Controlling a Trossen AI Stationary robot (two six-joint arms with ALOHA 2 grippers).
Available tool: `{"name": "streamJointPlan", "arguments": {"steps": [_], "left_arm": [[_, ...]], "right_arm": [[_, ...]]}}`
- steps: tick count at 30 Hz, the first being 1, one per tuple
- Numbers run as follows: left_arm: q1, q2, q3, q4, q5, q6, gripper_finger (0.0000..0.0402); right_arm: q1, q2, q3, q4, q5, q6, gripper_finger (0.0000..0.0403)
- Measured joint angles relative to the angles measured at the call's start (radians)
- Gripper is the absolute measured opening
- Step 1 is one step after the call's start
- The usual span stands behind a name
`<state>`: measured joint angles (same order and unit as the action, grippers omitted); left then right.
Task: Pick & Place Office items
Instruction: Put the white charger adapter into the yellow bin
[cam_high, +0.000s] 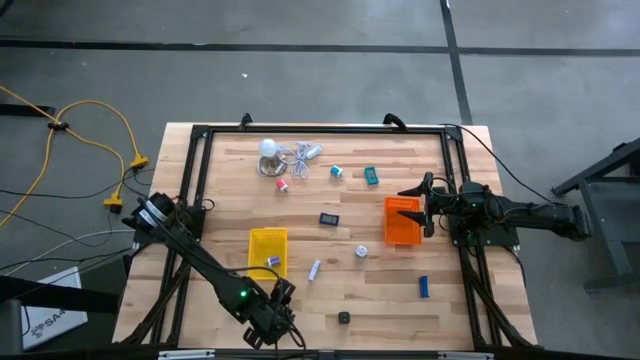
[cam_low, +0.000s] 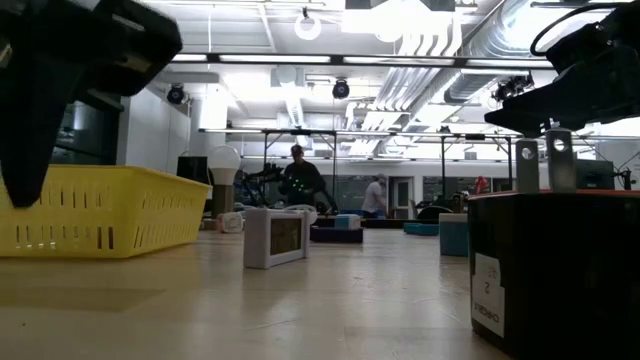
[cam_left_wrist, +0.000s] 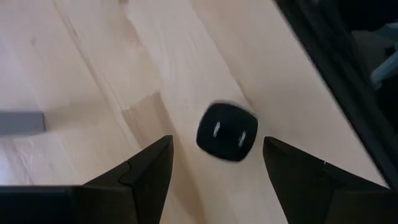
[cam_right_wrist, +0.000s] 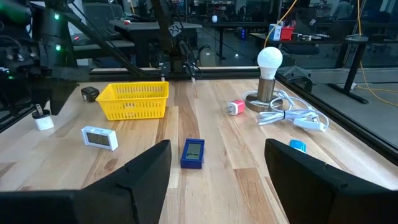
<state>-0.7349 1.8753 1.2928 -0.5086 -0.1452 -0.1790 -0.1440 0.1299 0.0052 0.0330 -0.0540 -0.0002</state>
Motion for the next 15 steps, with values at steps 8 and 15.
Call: {"name": "streamJointPlan", "arguments": {"steps": [8,15], "left_arm": [[0.000,0.035,0.000,0.044,0.012,0.000,0.0240],[0.000,0.039,0.001,0.080,0.014,0.000,0.0240]], "right_arm": [[0.000,0.000,0.000,0.000,0.000,0.000,0.0248],[0.000,0.000,0.000,0.000,0.000,0.000,0.0248]]}}
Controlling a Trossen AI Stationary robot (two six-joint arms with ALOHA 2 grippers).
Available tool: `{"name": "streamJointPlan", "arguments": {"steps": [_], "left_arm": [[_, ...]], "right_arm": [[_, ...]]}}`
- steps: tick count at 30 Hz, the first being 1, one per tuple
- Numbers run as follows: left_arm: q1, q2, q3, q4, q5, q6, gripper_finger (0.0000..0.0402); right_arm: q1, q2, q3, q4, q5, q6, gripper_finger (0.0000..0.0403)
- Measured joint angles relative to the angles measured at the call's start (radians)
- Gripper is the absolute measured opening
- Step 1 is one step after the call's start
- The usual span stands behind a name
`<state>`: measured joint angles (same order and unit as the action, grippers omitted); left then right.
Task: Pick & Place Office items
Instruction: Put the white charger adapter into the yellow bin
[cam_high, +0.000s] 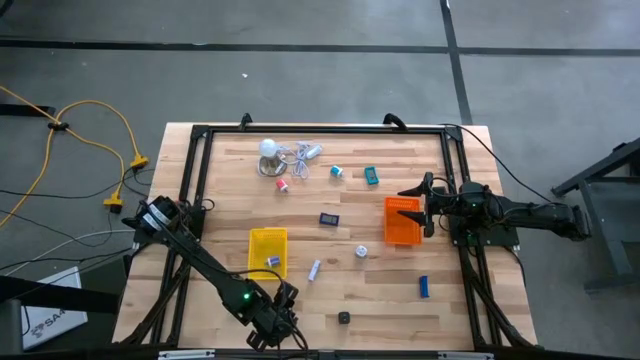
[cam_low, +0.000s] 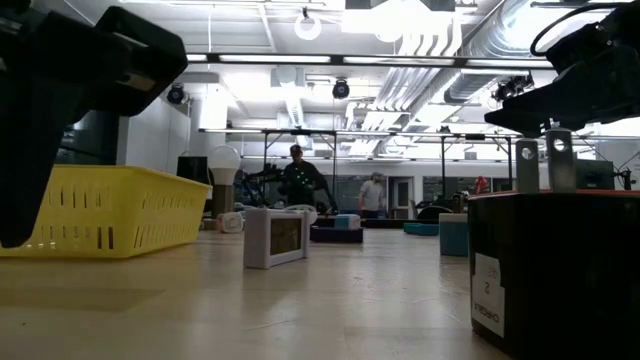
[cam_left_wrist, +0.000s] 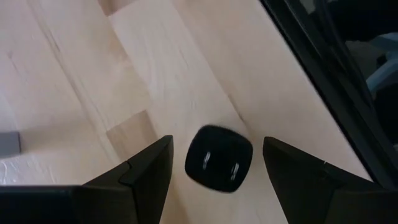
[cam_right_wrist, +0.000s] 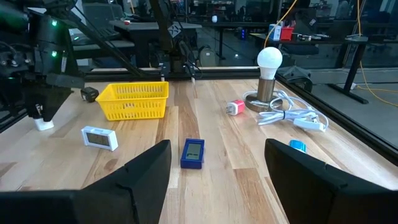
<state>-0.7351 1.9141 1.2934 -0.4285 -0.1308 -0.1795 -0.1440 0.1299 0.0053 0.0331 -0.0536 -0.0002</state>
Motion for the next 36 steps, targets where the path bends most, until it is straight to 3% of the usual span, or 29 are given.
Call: {"name": "streamJointPlan", "arguments": {"steps": [12,31,36], "left_arm": [[0.000,0.014,-0.001,-0.004,0.006,-0.004,0.0238],[0.000,0.015,-0.001,-0.004,0.004,-0.004,0.0184],[0.000,0.015,-0.001,-0.004,0.003,-0.004,0.0155]], "right_arm": [[0.000,0.000,0.000,0.000,0.000,0.000,0.0248],[0.000,0.000,0.000,0.000,0.000,0.000,0.0248],[0.000,0.000,0.000,0.000,0.000,0.000,0.0248]]}}
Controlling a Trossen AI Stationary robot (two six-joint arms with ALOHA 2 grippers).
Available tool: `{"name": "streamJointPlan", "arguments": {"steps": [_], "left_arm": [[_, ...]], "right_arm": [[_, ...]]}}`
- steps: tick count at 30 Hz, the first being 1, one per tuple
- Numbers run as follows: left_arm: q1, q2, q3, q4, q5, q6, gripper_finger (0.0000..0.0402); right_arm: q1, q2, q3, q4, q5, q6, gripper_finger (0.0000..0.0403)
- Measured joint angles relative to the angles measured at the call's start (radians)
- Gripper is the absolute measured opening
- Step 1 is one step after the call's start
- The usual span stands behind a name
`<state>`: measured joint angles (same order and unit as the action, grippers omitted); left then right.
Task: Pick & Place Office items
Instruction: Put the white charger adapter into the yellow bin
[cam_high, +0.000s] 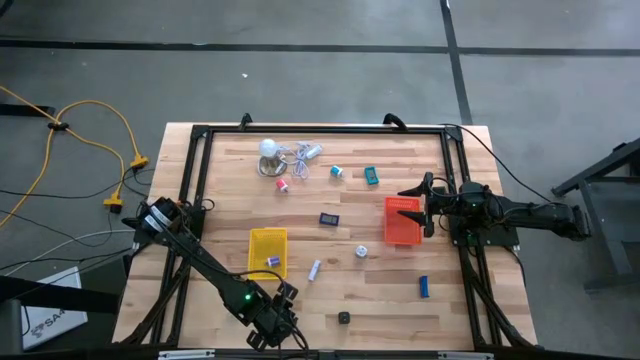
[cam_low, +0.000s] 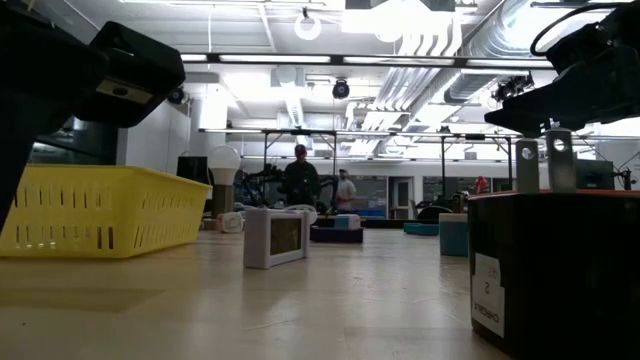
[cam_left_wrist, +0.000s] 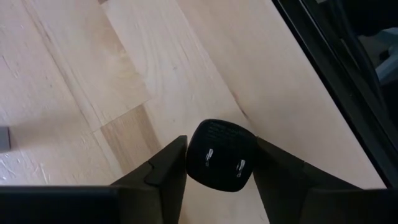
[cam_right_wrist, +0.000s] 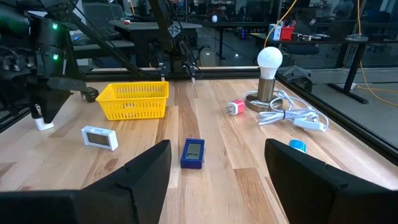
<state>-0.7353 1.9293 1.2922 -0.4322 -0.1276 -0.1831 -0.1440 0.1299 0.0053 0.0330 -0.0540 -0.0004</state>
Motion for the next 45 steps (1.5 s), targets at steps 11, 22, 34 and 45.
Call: {"name": "streamJointPlan", "arguments": {"steps": [11,22,34,45], "left_arm": [[0.000,0.000,0.000,0.001,0.000,0.000,0.0143],[0.000,-0.074,0.001,-0.060,-0.009,-0.005,0.0143],[0.000,-0.277,0.000,-0.300,-0.153,-0.096,0.0144],[0.083,-0.339,-0.025,-0.426,-0.192,-0.184,0.0144]], "right_arm": [[0.000,0.000,0.000,0.000,0.000,0.000,0.0248],[0.000,0.000,0.000,0.000,0.000,0.000,0.0248],[0.000,0.000,0.000,0.000,0.000,0.000,0.0248],[0.000,0.000,0.000,0.000,0.000,0.000,0.0248]]}}
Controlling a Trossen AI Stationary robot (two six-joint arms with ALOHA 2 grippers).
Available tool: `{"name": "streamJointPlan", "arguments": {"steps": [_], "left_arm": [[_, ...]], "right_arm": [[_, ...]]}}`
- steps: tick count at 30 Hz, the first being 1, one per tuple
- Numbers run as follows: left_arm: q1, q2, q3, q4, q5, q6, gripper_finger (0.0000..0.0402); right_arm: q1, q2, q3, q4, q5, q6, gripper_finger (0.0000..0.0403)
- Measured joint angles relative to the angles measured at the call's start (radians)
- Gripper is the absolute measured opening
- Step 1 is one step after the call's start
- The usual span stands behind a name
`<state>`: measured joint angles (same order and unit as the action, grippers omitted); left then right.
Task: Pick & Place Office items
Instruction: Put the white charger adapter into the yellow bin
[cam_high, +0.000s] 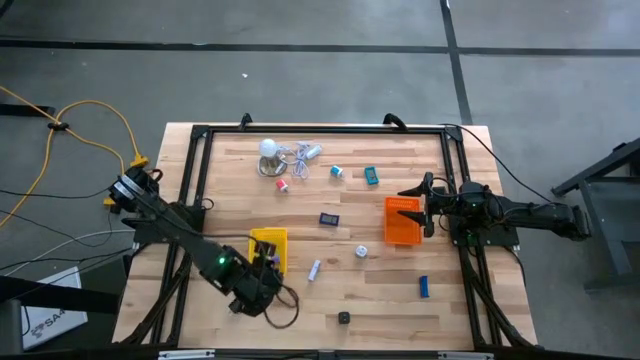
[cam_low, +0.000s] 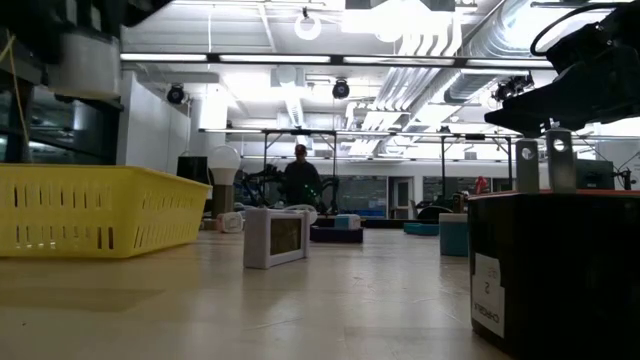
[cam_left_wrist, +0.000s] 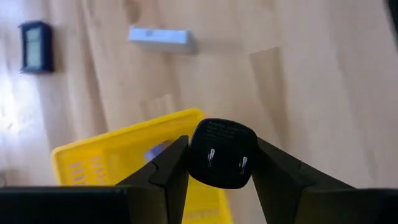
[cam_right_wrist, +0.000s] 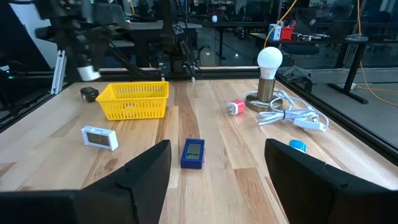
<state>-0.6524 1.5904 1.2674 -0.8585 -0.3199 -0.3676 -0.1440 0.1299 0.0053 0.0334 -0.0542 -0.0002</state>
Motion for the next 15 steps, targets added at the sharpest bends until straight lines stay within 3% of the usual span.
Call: {"name": "streamJointPlan", "arguments": {"steps": [15], "left_arm": [[0.197,-0.204,-0.368,0.263,0.010,-0.005,0.0144]], "right_arm": [[0.000,0.000,0.000,0.000,0.000,0.000,0.0248]]}}
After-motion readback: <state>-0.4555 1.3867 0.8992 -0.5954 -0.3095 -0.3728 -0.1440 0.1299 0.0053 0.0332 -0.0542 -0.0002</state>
